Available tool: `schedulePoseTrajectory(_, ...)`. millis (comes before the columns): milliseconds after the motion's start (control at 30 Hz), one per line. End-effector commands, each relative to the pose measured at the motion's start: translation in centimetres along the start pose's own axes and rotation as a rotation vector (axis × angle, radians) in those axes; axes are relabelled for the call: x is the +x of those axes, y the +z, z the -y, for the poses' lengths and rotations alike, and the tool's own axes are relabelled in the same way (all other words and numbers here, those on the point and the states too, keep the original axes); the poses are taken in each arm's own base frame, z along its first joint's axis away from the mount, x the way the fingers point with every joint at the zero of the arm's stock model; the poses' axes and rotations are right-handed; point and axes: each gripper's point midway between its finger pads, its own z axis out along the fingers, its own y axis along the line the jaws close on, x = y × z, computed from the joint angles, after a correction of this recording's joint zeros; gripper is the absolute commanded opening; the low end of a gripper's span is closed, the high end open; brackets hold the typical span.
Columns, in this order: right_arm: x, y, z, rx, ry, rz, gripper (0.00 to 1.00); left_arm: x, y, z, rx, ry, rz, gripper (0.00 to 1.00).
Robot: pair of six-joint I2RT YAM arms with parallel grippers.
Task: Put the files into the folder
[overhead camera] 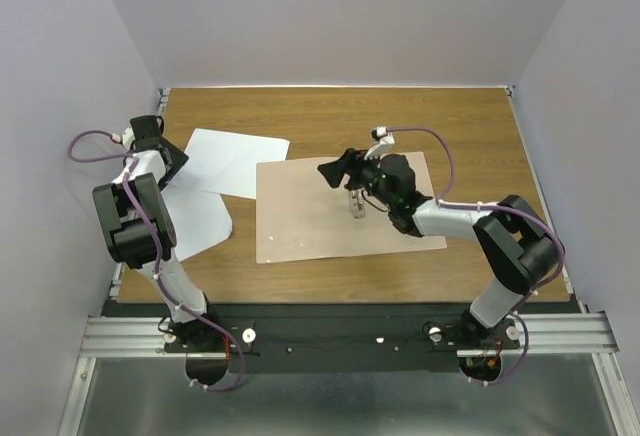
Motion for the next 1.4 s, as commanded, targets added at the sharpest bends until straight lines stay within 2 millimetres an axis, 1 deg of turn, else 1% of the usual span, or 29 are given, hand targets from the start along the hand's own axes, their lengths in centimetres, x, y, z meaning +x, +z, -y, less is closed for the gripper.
schedulePoseTrajectory(0,-2.1,-1.4,1.2,0.072,-0.037,0.072,0.82,1.3,1.3,-0.3,-0.007,0.025,-0.069,0.73)
schedulePoseTrajectory(67,-2.3,-1.7,1.6,0.097,-0.037,0.084,0.82,1.5,1.3,-1.0,-0.039,0.021,-0.071,0.73)
schedulePoseTrajectory(100,-2.6,-1.9,1.5,0.095,-0.037,0.094,0.82,1.9,1.3,-1.4,-0.052,0.022,-0.08,0.73)
schedulePoseTrajectory(167,-2.7,-2.1,1.5,0.099,-0.035,0.096,0.82,2.0,1.2,-1.7,-0.062,0.026,-0.077,0.73)
schedulePoseTrajectory(233,-2.8,-2.3,1.4,0.097,-0.03,0.099,0.82,2.4,1.6,-1.9,-0.07,0.034,-0.088,0.73)
schedulePoseTrajectory(333,-2.8,-2.6,1.4,0.098,-0.026,0.1,0.82,2.7,2.3,-1.7,-0.06,0.041,-0.102,0.73)
schedulePoseTrajectory(400,-2.9,-2.7,1.5,0.103,-0.024,0.104,0.82,2.8,2.7,-1.5,-0.048,0.046,-0.109,0.67)
schedulePoseTrajectory(433,-3.0,-2.9,1.6,0.109,-0.019,0.108,0.82,2.9,3.0,-1.4,-0.047,0.048,-0.114,0.67)
schedulePoseTrajectory(467,-3.1,-2.9,1.7,0.119,-0.021,0.116,0.82,2.9,3.0,-1.3,-0.041,0.045,-0.118,0.6)
schedulePoseTrajectory(533,-3.4,-3.1,1.8,0.128,-0.019,0.125,0.82,3.4,3.1,-1.2,-0.03,0.045,-0.131,0.54)
schedulePoseTrajectory(567,-3.5,-3.2,1.8,0.129,-0.019,0.128,0.82,3.6,3.1,-1.0,-0.012,0.048,-0.14,0.46)
schedulePoseTrajectory(600,-3.6,-3.2,1.8,0.133,-0.016,0.131,0.82,3.6,3.0,-0.7,0.004,0.048,-0.136,0.4)
schedulePoseTrajectory(633,-3.6,-3.2,1.8,0.132,-0.013,0.132,0.82,3.9,3.1,-0.9,0.006,0.05,-0.141,0.34)
schedulePoseTrajectory(667,-3.6,-3.2,1.8,0.133,-0.011,0.133,0.82,4.1,3.0,-0.7,0.019,0.049,-0.15,0.2)
schedulePoseTrajectory(733,-3.5,-3.3,2.0,0.14,-0.008,0.131,0.82,4.3,3.0,-0.7,0.022,0.05,-0.152,0.01)
schedulePoseTrajectory(833,-3.5,-3.4,2.1,0.147,-0.008,0.131,0.82,4.1,2.4,-0.5,0.035,0.049,-0.148,0.0)
schedulePoseTrajectory(900,-3.4,-3.2,2.1,0.143,-0.009,0.127,0.82,3.5,1.8,0.0,0.057,0.047,-0.132,0.0)
schedulePoseTrajectory(1000,-2.9,-3.0,1.6,0.108,-0.029,0.097,0.82,1.9,-0.1,1.0,0.102,0.038,-0.07,0.0)
schedulePoseTrajectory(1033,-2.6,-2.8,1.4,0.094,-0.047,0.085,0.82,1.2,-1.3,1.5,0.122,0.038,-0.039,0.0)
schedulePoseTrajectory(1100,-2.4,-2.7,0.9,0.062,-0.065,0.066,0.81,0.0,-2.8,2.6,0.164,0.052,0.021,0.0)
schedulePoseTrajectory(1133,-2.3,-2.6,0.7,0.054,-0.072,0.063,0.81,-0.7,-4.3,3.2,0.195,0.056,0.057,0.0)
schedulePoseTrajectory(1167,-2.2,-2.5,0.8,0.051,-0.08,0.059,0.81,-1.1,-5.0,3.5,0.211,0.059,0.079,0.0)
schedulePoseTrajectory(1233,-1.7,-2.3,0.1,0.0,-0.119,0.035,0.8,-1.3,-6.6,4.3,0.236,0.06,0.115,0.0)
schedulePoseTrajectory(1267,-1.6,-2.0,-0.1,-0.015,-0.132,0.027,0.8,-1.3,-6.7,4.2,0.229,0.059,0.122,0.0)
schedulePoseTrajectory(1300,-1.4,-2.0,-0.4,-0.032,-0.139,0.017,0.8,-0.7,-6.6,3.6,0.199,0.042,0.099,0.0)
schedulePoseTrajectory(1367,-1.2,-1.9,-0.3,-0.033,-0.134,0.009,0.8,0.9,-6.1,3.4,0.197,0.059,0.041,0.0)
